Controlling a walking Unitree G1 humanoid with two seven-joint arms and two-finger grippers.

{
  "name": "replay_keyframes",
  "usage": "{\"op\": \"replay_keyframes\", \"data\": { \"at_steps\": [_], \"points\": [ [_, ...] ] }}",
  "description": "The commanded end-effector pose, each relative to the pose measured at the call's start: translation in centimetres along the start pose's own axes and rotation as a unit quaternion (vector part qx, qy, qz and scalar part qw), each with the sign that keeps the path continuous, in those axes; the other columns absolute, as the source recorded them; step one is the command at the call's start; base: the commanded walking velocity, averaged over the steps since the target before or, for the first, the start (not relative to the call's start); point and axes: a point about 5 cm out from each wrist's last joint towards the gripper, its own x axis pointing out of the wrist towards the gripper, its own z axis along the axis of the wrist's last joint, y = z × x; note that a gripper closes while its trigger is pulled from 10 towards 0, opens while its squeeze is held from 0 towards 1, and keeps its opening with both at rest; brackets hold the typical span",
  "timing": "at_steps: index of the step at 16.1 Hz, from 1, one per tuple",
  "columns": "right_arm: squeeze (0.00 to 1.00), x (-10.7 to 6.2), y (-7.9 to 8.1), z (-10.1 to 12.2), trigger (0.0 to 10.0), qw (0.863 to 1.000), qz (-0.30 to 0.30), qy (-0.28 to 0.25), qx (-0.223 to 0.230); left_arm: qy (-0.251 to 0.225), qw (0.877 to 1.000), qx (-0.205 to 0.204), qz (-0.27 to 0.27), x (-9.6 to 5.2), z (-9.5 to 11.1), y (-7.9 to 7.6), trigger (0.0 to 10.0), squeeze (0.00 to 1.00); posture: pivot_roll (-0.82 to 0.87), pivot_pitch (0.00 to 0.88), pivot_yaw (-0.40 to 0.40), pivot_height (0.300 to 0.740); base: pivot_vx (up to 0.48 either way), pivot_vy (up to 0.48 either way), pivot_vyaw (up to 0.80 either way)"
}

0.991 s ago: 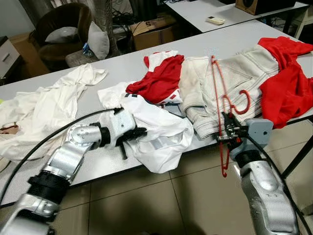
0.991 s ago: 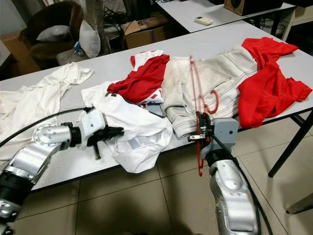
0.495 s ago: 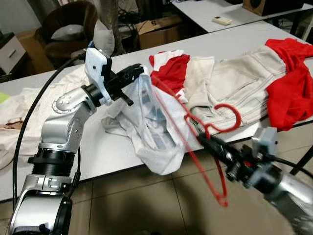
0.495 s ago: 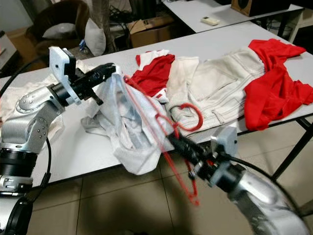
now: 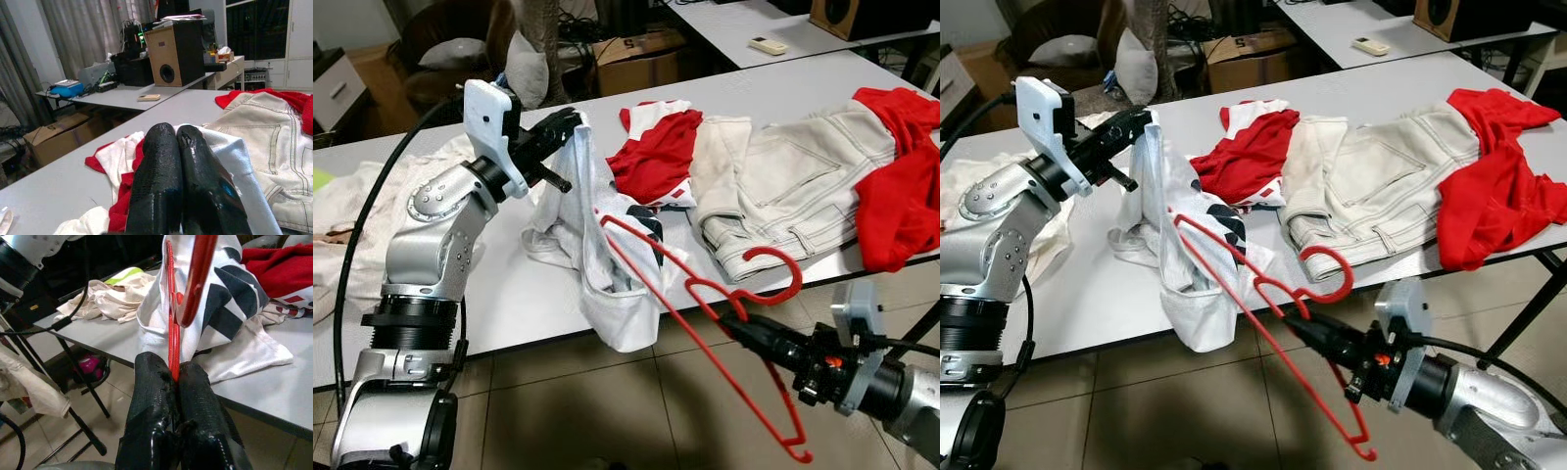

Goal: Hang hanger

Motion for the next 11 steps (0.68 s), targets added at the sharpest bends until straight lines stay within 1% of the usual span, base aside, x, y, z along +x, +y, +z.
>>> {"op": "replay_keyframes", "data": {
  "at_steps": [1,2,3,4,5,6,7,8,9,10,11],
  "points": [
    [0.00,-0.2,0.3,0.4,10.0,1.000,0.005,0.002,-0.004,0.000,1.000,0.024,0.005,-0.2,0.8,0.4,0.0,0.00,-0.12,0.000,0.150,0.740,0.000,0.000,0.00],
    [0.00,-0.7,-0.5,0.8,10.0,0.999,-0.037,0.000,-0.026,0.010,0.999,0.039,0.006,-0.2,0.8,0.4,0.0,0.00,-0.12,0.000,0.153,0.740,0.000,0.000,0.00],
    [0.00,-1.3,-2.0,1.2,10.0,0.994,-0.102,-0.003,-0.045,0.023,0.998,0.055,-0.003,-0.1,0.7,0.3,0.0,0.00,-0.12,0.000,0.157,0.740,0.000,0.000,0.00],
    [0.00,-2.0,-3.1,2.1,10.0,0.989,-0.138,-0.027,-0.047,0.037,0.997,0.065,-0.017,0.0,0.4,-0.1,0.0,0.00,-0.13,0.000,0.164,0.740,0.000,0.000,0.00],
    [0.00,-2.3,-3.0,2.4,10.0,0.990,-0.131,-0.035,-0.049,0.042,0.997,0.069,-0.020,0.1,0.3,-0.2,0.0,0.00,-0.13,0.000,0.166,0.740,0.000,0.000,0.00],
    [0.00,-2.5,-2.3,2.8,10.0,0.992,-0.107,-0.036,-0.056,0.047,0.996,0.072,-0.021,0.2,0.2,-0.4,0.0,0.00,-0.13,0.000,0.167,0.740,0.000,0.000,0.00],
    [0.00,-2.9,-1.0,3.1,10.0,0.996,-0.066,-0.033,-0.059,0.056,0.995,0.075,-0.022,0.8,-0.2,-0.7,0.0,0.00,-0.14,0.000,0.172,0.740,0.000,0.000,0.00],
    [0.00,-3.0,-0.7,3.2,10.0,0.996,-0.054,-0.037,-0.055,0.062,0.995,0.080,-0.024,1.0,-0.3,-0.8,0.0,0.00,-0.14,0.000,0.173,0.740,0.000,0.000,0.00],
    [0.00,-2.9,0.1,3.5,10.0,0.997,-0.029,-0.051,-0.046,0.073,0.993,0.088,-0.024,1.3,-0.7,-0.9,0.0,0.00,-0.15,0.000,0.175,0.740,0.000,0.000,0.00],
    [0.00,-2.8,0.6,3.7,10.0,0.997,-0.013,-0.059,-0.041,0.077,0.993,0.087,-0.022,1.6,-1.0,-0.9,0.0,0.00,-0.15,0.000,0.178,0.740,0.000,0.000,0.00],
    [0.00,-2.7,0.8,3.6,10.0,0.997,-0.007,-0.060,-0.038,0.079,0.993,0.088,-0.020,1.8,-1.1,-1.0,0.0,0.00,-0.15,0.000,0.179,0.740,0.000,0.000,0.00]
  ]
}}
